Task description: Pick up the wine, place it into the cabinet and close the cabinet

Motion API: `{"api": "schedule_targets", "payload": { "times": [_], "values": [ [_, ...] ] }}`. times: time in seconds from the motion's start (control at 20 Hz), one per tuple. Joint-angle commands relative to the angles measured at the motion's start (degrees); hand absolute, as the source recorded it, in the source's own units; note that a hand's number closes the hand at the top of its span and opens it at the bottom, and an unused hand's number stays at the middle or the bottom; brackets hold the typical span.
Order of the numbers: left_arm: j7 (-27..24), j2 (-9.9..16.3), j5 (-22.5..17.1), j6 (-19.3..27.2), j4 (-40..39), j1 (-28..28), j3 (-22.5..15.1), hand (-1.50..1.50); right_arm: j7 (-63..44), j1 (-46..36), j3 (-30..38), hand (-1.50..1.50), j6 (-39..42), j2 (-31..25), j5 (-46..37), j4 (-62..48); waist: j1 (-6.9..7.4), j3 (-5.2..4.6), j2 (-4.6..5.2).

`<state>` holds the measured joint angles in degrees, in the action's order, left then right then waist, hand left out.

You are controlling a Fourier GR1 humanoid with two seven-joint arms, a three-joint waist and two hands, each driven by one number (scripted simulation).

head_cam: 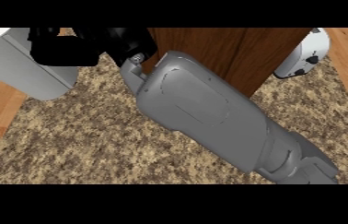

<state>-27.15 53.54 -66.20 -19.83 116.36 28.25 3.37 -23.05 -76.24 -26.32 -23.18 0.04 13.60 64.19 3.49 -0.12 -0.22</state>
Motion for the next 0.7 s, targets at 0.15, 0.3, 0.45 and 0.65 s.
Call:
{"api": "schedule_targets", "payload": {
  "times": [0.15,0.3,0.45,0.65],
  "values": [
    [1.33,-0.34,-1.32,0.5,-0.51,-0.28,2.24,1.5,6.95,2.12,3.59,1.5,3.62,-3.59,0.25,-12.28,-0.78,0.04,1.05],
    [1.81,-0.27,-1.91,2.59,1.68,-1.21,2.22,1.5,10.77,4.21,3.6,1.5,5.14,-5.65,-0.21,-13.64,-0.56,0.09,1.62],
    [1.94,-0.61,-2.47,1.56,0.79,-1.64,1.72,1.5,12.92,5.65,2.73,1.5,4.66,-5.53,-1.44,-14.85,-0.68,-0.01,1.99],
    [2.97,0.51,-2.71,3.1,0.98,-2.37,2.8,1.5,14.55,6.86,2.72,1.5,4.95,-7.03,-2.19,-15.06,-1.21,0.06,2.11]
  ]
}}
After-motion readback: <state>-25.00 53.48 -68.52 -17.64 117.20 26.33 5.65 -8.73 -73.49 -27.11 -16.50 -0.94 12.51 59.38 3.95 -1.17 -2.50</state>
